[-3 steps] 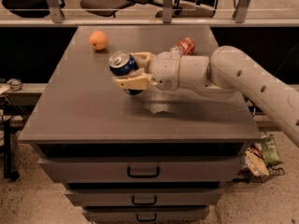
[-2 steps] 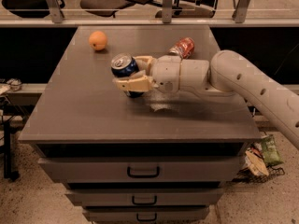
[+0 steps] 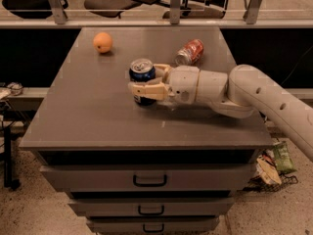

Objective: Place pepsi can upright

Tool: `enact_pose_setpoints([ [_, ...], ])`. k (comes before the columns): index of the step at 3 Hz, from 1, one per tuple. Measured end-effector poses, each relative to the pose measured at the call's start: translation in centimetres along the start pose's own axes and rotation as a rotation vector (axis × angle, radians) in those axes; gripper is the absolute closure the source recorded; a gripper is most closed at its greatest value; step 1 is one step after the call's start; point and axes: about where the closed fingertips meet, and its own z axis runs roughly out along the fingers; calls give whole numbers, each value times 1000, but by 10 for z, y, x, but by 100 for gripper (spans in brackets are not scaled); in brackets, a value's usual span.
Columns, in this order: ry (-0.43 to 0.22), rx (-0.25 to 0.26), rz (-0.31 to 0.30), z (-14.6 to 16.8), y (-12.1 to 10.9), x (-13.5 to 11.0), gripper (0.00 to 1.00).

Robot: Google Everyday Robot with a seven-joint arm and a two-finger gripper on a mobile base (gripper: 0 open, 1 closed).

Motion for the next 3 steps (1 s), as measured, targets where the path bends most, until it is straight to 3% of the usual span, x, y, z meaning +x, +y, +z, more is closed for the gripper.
enact_pose_setpoints([
  [1,-2,11,9,-5,-2,2,13],
  [2,11,40,17,-18,-9,4,0],
  [3,48,77,-14,-44,-18,-1,0],
])
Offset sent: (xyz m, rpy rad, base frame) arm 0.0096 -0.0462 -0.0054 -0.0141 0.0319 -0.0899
